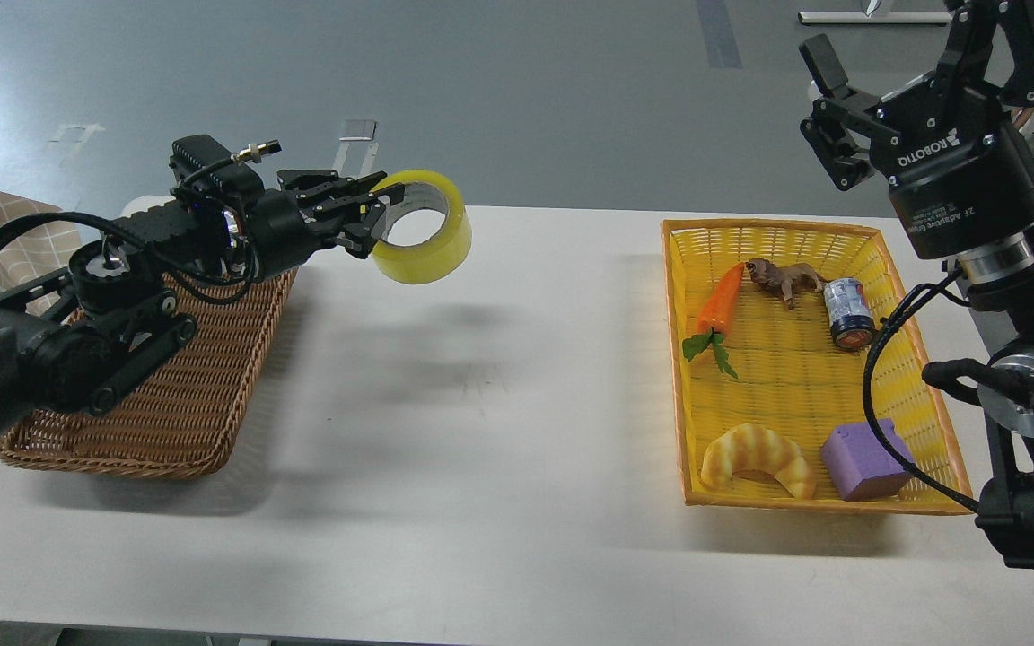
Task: Place and transfer tape with both arms
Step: 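Lift the tape roll and carry it over the wicker basket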
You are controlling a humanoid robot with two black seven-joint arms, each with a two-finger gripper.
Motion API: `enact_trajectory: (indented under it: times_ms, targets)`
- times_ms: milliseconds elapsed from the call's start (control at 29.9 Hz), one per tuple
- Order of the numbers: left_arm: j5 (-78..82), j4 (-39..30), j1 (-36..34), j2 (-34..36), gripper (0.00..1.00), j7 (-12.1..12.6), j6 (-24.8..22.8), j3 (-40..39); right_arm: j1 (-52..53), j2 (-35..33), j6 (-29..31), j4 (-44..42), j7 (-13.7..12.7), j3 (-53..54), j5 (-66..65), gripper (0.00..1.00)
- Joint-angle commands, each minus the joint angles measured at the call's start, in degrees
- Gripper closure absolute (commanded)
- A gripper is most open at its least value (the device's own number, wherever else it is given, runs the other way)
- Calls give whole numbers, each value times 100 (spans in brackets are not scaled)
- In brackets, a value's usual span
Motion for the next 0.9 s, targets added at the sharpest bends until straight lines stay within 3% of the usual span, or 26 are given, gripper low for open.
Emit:
enact_trajectory:
  times_ms: [0,267,468,602,635,702,869]
  targets:
    - [-109,22,38,334,92,-74,8,-3,-13,-8,8,1,-1,-12,0,0]
    - [-785,602,125,905,92,-131,341,252,-66,212,8,18,-10,-65,-26,0]
    - [-1136,1085,634,1089,92,-131,833,375,-92,212,8,18,-10,-57,-26,0]
    - [-1163,1121,714,1107,92,-131,869,366,-101,203,8,18,-10,-56,-26,0]
    - [-1268,1487,1036,1133,92,-131,1200,375,-110,203,8,18,-10,-56,-26,0]
    - [-1312,1788,1188,1125,92,-131,1369,366,-110,203,8,18,-10,-65,-35,0]
    - [-1453,1894,1444,1125,90,-131,1467,375,-110,203,8,18,-19,-65,-35,0]
